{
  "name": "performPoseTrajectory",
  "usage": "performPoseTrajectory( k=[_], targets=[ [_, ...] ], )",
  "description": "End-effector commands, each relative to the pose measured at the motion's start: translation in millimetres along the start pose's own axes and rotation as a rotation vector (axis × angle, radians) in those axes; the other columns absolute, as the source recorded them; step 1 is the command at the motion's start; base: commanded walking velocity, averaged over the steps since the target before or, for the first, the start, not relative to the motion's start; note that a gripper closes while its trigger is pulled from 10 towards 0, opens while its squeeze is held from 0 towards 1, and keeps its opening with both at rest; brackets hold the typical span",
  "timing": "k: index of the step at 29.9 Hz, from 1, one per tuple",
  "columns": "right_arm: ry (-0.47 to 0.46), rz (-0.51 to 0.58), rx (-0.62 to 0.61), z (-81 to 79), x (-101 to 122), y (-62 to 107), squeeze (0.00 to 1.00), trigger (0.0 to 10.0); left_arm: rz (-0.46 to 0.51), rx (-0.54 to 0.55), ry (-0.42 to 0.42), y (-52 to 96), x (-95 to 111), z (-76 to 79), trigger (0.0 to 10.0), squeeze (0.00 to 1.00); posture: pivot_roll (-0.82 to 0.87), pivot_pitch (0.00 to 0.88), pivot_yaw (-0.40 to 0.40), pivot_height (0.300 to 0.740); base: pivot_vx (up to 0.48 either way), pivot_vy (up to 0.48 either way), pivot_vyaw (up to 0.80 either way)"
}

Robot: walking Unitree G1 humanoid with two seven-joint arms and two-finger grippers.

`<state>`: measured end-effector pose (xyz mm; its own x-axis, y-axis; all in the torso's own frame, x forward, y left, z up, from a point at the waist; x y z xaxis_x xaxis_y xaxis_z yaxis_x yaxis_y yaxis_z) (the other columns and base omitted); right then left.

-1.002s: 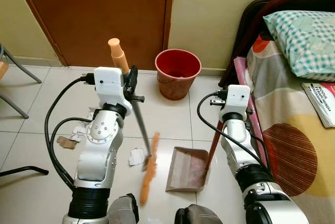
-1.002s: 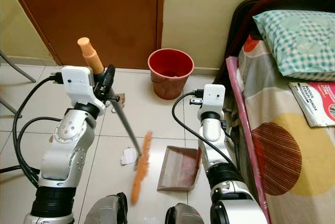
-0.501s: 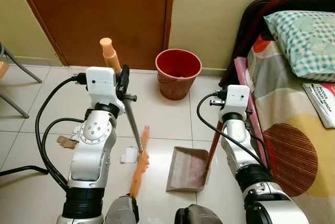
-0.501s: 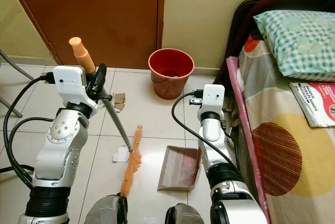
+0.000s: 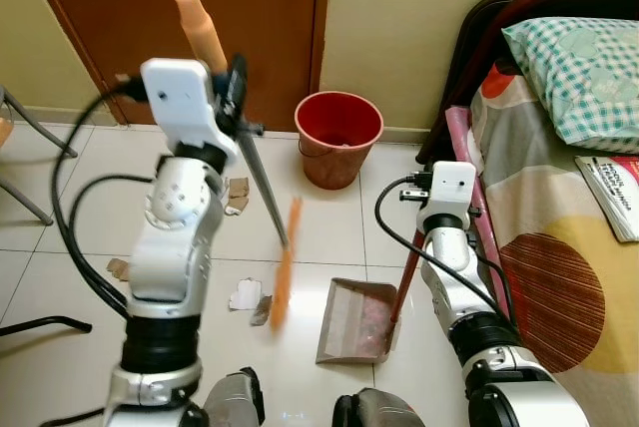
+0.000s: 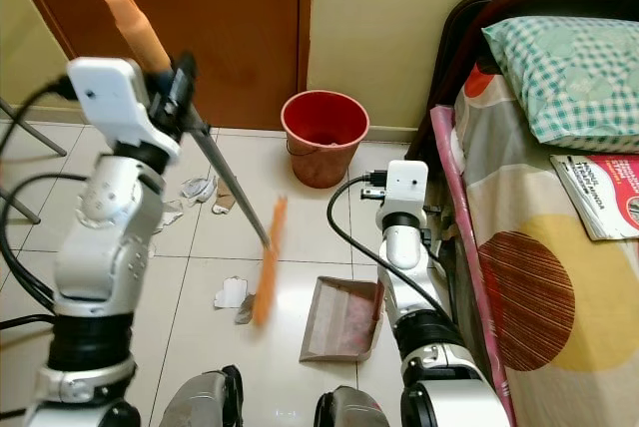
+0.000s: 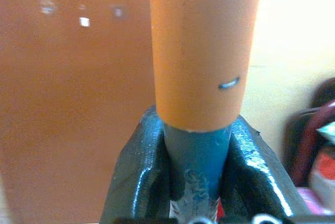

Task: Sweep floor

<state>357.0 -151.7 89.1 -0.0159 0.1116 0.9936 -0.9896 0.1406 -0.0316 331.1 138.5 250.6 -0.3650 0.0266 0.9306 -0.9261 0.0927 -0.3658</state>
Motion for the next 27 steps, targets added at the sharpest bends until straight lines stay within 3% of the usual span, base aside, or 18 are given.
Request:
performPoseTrajectory(
  k=[1, 4, 7, 12, 16, 23, 27],
  targets=[
    [0.012, -0.003, 0.007, -0.2, -0.9, -0.9, 0.0, 10.0, 0.049, 0.017, -0.032, 0.5, 10.8, -9.1, 10.0, 0.0, 0.06, 0.151, -0.053, 0.74, 0.0, 0.0, 0.0],
    [0.013, -0.003, 0.007, 0.3, -1.0, -0.9, 0.0, 10.0, 0.026, 0.035, -0.039, 4.0, 6.8, -14.3, 10.0, 0.0, 0.06, 0.157, -0.054, 0.74, 0.0, 0.0, 0.0],
    [0.013, -0.005, 0.008, 0.2, -1.6, -0.5, 0.0, 10.0, -0.028, 0.022, -0.039, 16.0, -3.9, -10.1, 10.0, 0.0, 0.06, 0.16, -0.054, 0.74, 0.0, 0.0, 0.0],
    [0.011, -0.007, 0.009, -0.5, -1.6, -0.7, 0.0, 10.0, -0.062, 0.007, -0.034, 23.6, -12.5, -5.2, 10.0, 0.0, 0.07, 0.162, -0.055, 0.74, 0.0, 0.0, 0.0],
    [0.009, -0.01, 0.018, -1.5, -2.0, -0.9, 0.0, 10.0, -0.107, -0.022, -0.01, 31.4, -26.4, 7.0, 10.0, 0.0, 0.07, 0.163, -0.056, 0.74, 0.0, 0.0, 0.0],
    [0.005, -0.014, 0.022, -2.6, -2.2, -1.0, 0.0, 10.0, -0.119, -0.069, 0.062, 27.6, -31.4, 31.4, 10.0, 0.0, 0.06, 0.162, -0.054, 0.74, 0.0, 0.0, 0.0],
    [0.001, -0.019, 0.026, -5.1, -3.0, -0.7, 0.0, 10.0, -0.116, -0.091, 0.224, 17.7, -30.9, 57.9, 10.0, 0.0, 0.05, 0.162, -0.048, 0.74, 0.0, 0.0, 0.0]
  ],
)
Point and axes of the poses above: a point about 5 cm out from each wrist's last joint towards the gripper, its own y axis pointing back from the gripper into the wrist, its own x axis along the axis of the wrist's last joint, z = x × y, the point moved 2 cm from there along -y, pointing out of the wrist towards the gripper
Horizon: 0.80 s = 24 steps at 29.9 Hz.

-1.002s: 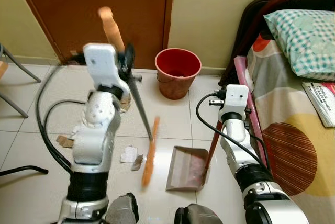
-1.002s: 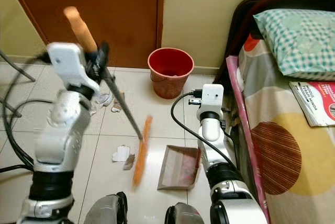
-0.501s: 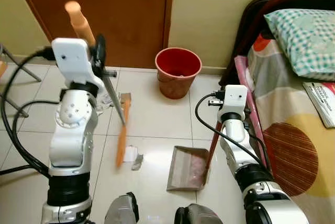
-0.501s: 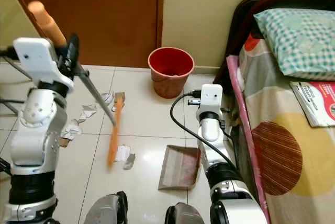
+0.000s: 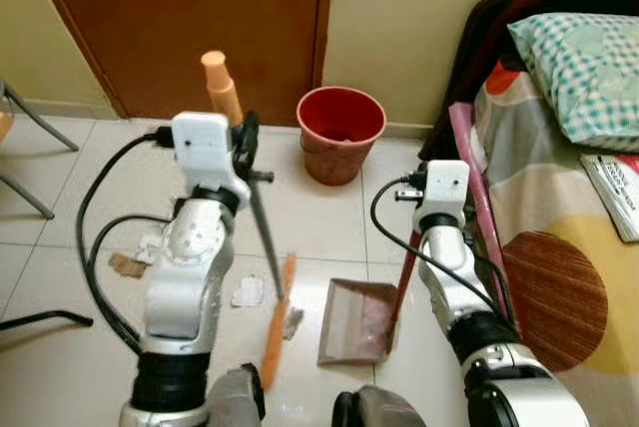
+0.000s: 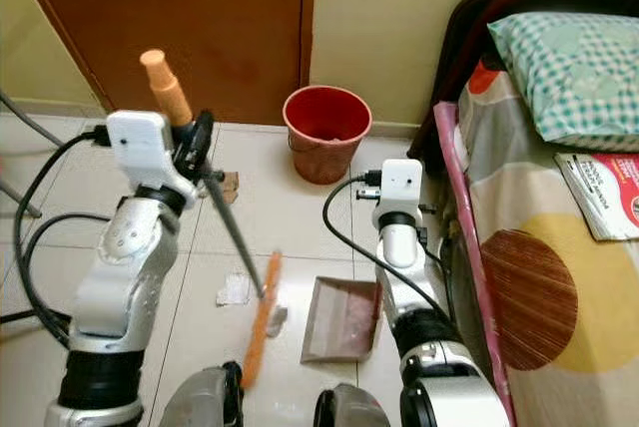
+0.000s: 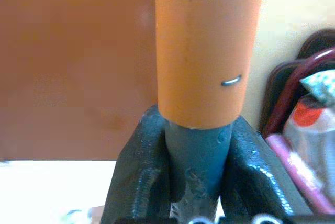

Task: Sweep floor

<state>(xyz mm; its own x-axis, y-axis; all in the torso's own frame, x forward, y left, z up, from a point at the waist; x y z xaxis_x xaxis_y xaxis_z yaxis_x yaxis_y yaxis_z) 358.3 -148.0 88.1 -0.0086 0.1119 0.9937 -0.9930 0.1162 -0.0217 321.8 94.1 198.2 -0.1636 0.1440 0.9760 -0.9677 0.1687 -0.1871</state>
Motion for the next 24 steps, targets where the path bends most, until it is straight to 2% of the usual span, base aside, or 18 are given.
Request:
performPoseTrajectory(
  k=[1, 4, 9, 13, 17, 20, 21, 23, 24],
  targets=[
    [-0.001, -0.013, 0.001, -1.4, -2.4, 0.1, 0.0, 10.0, 0.076, -0.046, 0.085, -4.4, 15.6, 15.5, 10.0, 0.0, 0.05, 0.162, -0.048, 0.74, 0.0, 0.0, 0.0],
    [-0.007, -0.017, 0.003, -2.7, -3.1, 0.3, 0.0, 10.0, 0.107, -0.083, 0.147, -8.7, 25.8, 26.2, 10.0, 0.0, 0.05, 0.162, -0.043, 0.74, 0.0, 0.0, 0.0],
    [-0.018, -0.024, 0.008, -4.5, -4.3, 0.8, 0.0, 10.0, 0.113, -0.041, 0.266, -19.3, 31.9, 23.2, 10.0, 0.0, 0.06, 0.164, -0.036, 0.74, 0.0, 0.0, 0.0],
    [-0.024, -0.024, 0.009, -5.4, -4.7, 1.4, 0.0, 10.0, 0.139, -0.024, 0.256, -23.1, 38.0, 18.3, 10.0, 0.0, 0.05, 0.162, -0.031, 0.74, 0.0, 0.0, 0.0],
    [-0.031, -0.026, 0.009, -4.4, -5.2, 1.6, 0.0, 10.0, 0.178, 0.016, 0.208, -26.4, 47.3, -2.1, 10.0, 0.0, 0.05, 0.161, -0.03, 0.74, 0.0, 0.0, 0.0],
    [-0.039, -0.034, 0.012, -2.5, -6.6, 2.1, 0.0, 10.0, 0.218, 0.076, 0.163, -29.3, 60.7, -29.4, 10.0, 0.0, 0.06, 0.163, -0.034, 0.74, 0.0, 0.0, 0.0],
    [-0.039, -0.034, 0.012, -2.5, -6.6, 2.1, 0.0, 10.0, 0.218, 0.076, 0.163, -29.3, 60.7, -29.4, 10.0, 0.0, 0.06, 0.163, -0.034, 0.74, 0.0, 0.0, 0.0],
    [-0.037, -0.037, 0.015, -2.8, -7.2, 2.1, 0.0, 10.0, 0.249, 0.114, 0.132, -31.4, 71.0, -46.8, 10.0, 0.0, 0.06, 0.164, -0.037, 0.74, 0.0, 0.0, 0.0],
    [-0.037, -0.037, 0.015, -2.8, -7.2, 2.1, 0.0, 10.0, 0.249, 0.114, 0.132, -31.4, 71.0, -46.8, 10.0, 0.0, 0.06, 0.164, -0.037, 0.74, 0.0, 0.0, 0.0]
  ],
)
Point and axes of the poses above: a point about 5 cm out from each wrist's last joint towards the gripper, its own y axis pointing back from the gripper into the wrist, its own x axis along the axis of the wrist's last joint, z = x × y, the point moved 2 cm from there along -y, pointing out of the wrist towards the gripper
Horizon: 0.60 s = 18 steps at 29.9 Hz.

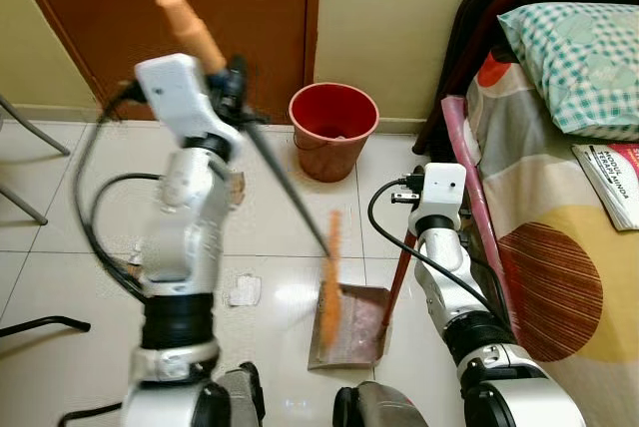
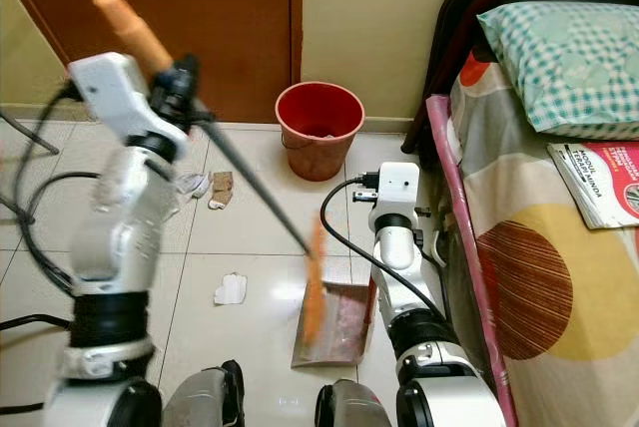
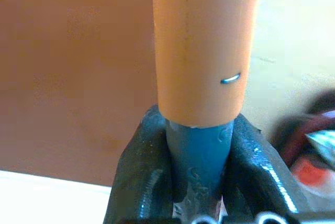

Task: Sweep floor

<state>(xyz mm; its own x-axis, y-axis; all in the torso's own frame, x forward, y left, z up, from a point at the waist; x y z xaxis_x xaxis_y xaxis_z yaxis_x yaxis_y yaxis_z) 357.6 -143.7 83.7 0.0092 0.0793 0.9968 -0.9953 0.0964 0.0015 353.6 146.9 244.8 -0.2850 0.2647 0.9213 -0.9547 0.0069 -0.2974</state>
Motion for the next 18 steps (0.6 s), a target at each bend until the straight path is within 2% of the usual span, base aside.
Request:
performPoseTrajectory(
  k=[1, 4, 6, 8, 12, 15, 18],
  targets=[
    [-0.005, -0.017, -0.006, 1.5, -3.5, 0.8, 0.0, 10.0, 0.117, -0.013, 0.018, -5.2, 26.5, 2.6, 10.0, 0.0, 0.06, 0.164, -0.037, 0.74, 0.0, 0.0, 0.0],
    [0.006, -0.02, 0.005, -0.2, -3.8, 0.5, 0.0, 10.0, 0.157, 0.029, -0.027, -11.7, 40.0, -16.0, 10.0, 0.0, 0.06, 0.166, -0.041, 0.74, 0.0, 0.0, 0.0],
    [0.007, -0.02, 0.006, -0.4, -3.8, 0.5, 0.0, 10.0, 0.165, 0.037, -0.038, -13.0, 42.9, -19.9, 10.0, 0.0, 0.06, 0.166, -0.041, 0.74, 0.0, 0.0, 0.0],
    [0.007, -0.021, 0.008, -0.1, -3.8, 0.4, 0.0, 10.0, 0.137, 0.048, -0.091, -12.6, 37.5, -30.4, 10.0, 0.0, 0.06, 0.166, -0.041, 0.74, 0.0, 0.0, 0.0],
    [0.004, -0.02, 0.006, 0.8, -4.3, 1.1, 0.0, 10.0, 0.054, 0.028, -0.143, -3.3, 14.8, -31.6, 10.0, 0.0, 0.06, 0.166, -0.037, 0.74, 0.0, 0.0, 0.0],
    [0.0, -0.017, 0.005, 1.2, -4.2, 1.4, 0.0, 10.0, -0.026, -0.021, -0.189, 13.4, -14.1, -22.9, 10.0, 0.0, 0.06, 0.167, -0.039, 0.74, 0.0, 0.0, 0.0],
    [-0.006, -0.017, 0.015, 0.4, -4.0, 1.1, 0.0, 10.0, -0.108, -0.034, -0.132, 28.7, -43.2, -11.0, 10.0, 0.0, 0.06, 0.167, -0.042, 0.74, 0.0, 0.0, 0.0]
  ],
)
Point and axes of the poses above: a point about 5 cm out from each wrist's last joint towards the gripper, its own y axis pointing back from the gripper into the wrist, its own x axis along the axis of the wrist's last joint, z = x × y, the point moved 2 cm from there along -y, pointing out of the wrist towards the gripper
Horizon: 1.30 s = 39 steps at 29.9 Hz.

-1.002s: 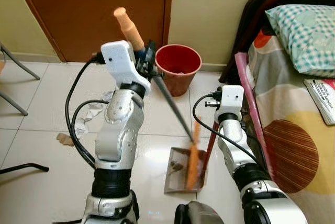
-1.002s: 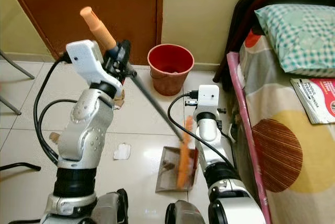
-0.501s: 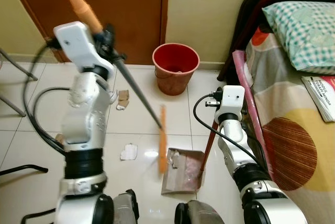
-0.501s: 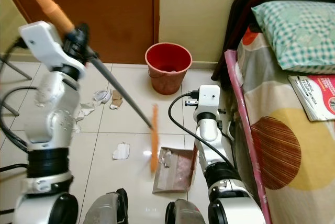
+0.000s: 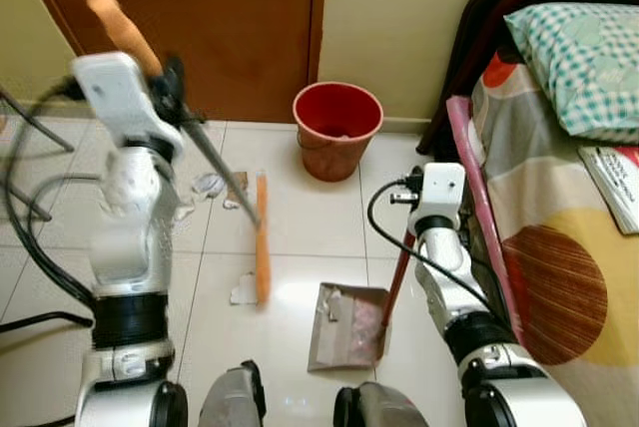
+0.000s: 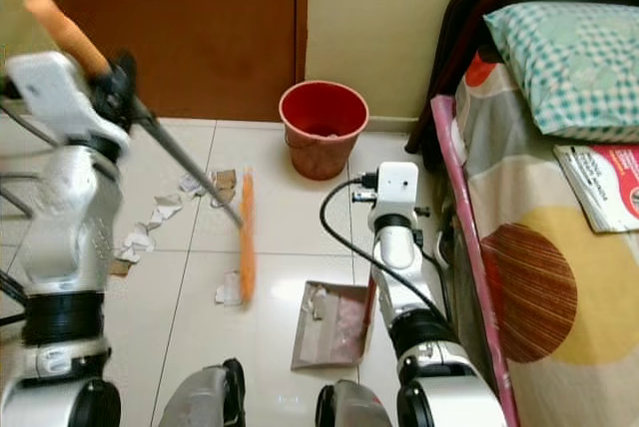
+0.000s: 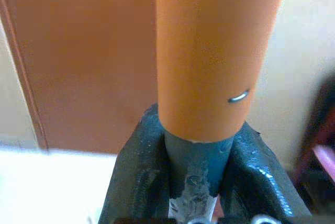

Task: Sweep floor

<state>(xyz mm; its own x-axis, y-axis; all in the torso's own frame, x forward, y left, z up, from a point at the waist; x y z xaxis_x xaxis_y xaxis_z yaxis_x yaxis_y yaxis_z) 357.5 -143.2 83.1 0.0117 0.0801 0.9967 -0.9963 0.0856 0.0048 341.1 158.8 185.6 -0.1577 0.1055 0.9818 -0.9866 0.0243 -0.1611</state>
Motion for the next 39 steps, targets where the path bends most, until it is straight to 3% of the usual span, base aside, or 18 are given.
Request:
performPoseTrajectory(
  k=[1, 4, 6, 9, 13, 26, 30, 33, 34, 39],
  targets=[
    [-0.008, -0.015, 0.006, 0.6, -3.4, 0.9, 0.0, 10.0, 0.03, -0.054, 0.034, 1.4, 3.4, 19.3, 10.0, 0.0, 0.06, 0.167, -0.042, 0.74, 0.0, 0.0, 0.0],
    [-0.009, -0.016, 0.009, 0.5, -3.6, 0.7, 0.0, 10.0, 0.027, -0.072, 0.047, 2.6, 0.4, 27.5, 10.0, 0.0, 0.06, 0.164, -0.045, 0.74, 0.0, 0.0, 0.0],
    [-0.009, -0.019, 0.014, 0.2, -3.8, 0.3, 0.0, 10.0, 0.02, -0.1, 0.092, 0.2, -3.9, 44.9, 10.0, 0.0, 0.06, 0.161, -0.048, 0.74, 0.0, 0.0, 0.0],
    [-0.009, -0.023, 0.018, -0.7, -3.9, -0.3, 0.0, 10.0, 0.011, -0.11, 0.153, -6.3, -5.4, 58.1, 10.0, 0.0, 0.05, 0.155, -0.048, 0.74, 0.0, 0.0, 0.0],
    [-0.012, -0.025, 0.021, -1.1, -4.4, -0.2, 0.0, 10.0, 0.028, -0.133, 0.15, -11.2, -1.8, 65.8, 10.0, 0.0, 0.04, 0.149, -0.042, 0.74, 0.0, 0.0, 0.0],
    [-0.028, -0.023, 0.02, 0.7, -4.5, 0.3, 0.0, 10.0, -0.011, -0.017, 0.011, 11.1, -20.4, 11.5, 10.0, 0.0, 0.06, 0.155, -0.046, 0.74, 0.0, 0.0, 0.0],
    [-0.03, -0.022, 0.028, 0.6, -4.2, -0.2, 0.0, 10.0, -0.004, -0.007, 0.039, 12.0, -18.8, 10.3, 10.0, 0.0, 0.07, 0.156, -0.05, 0.74, 0.0, 0.0, 0.0],
    [-0.029, -0.023, 0.038, -1.7, -3.9, -0.7, 0.0, 10.0, -0.004, -0.032, 0.092, 7.0, -17.8, 21.6, 10.0, 0.0, 0.07, 0.155, -0.051, 0.74, 0.0, 0.0, 0.0],
    [-0.028, -0.025, 0.04, -2.2, -4.0, -1.0, 0.0, 10.0, 0.006, -0.082, 0.137, 1.1, -13.1, 39.7, 10.0, 0.0, 0.06, 0.15, -0.051, 0.74, 0.0, 0.0, 0.0],
    [-0.029, -0.027, 0.041, -2.4, -4.2, -1.5, 0.0, 10.0, 0.014, -0.185, 0.207, -6.8, -4.0, 73.4, 10.0, 0.0, 0.04, 0.142, -0.044, 0.74, 0.0, 0.0, 0.0]
  ],
)
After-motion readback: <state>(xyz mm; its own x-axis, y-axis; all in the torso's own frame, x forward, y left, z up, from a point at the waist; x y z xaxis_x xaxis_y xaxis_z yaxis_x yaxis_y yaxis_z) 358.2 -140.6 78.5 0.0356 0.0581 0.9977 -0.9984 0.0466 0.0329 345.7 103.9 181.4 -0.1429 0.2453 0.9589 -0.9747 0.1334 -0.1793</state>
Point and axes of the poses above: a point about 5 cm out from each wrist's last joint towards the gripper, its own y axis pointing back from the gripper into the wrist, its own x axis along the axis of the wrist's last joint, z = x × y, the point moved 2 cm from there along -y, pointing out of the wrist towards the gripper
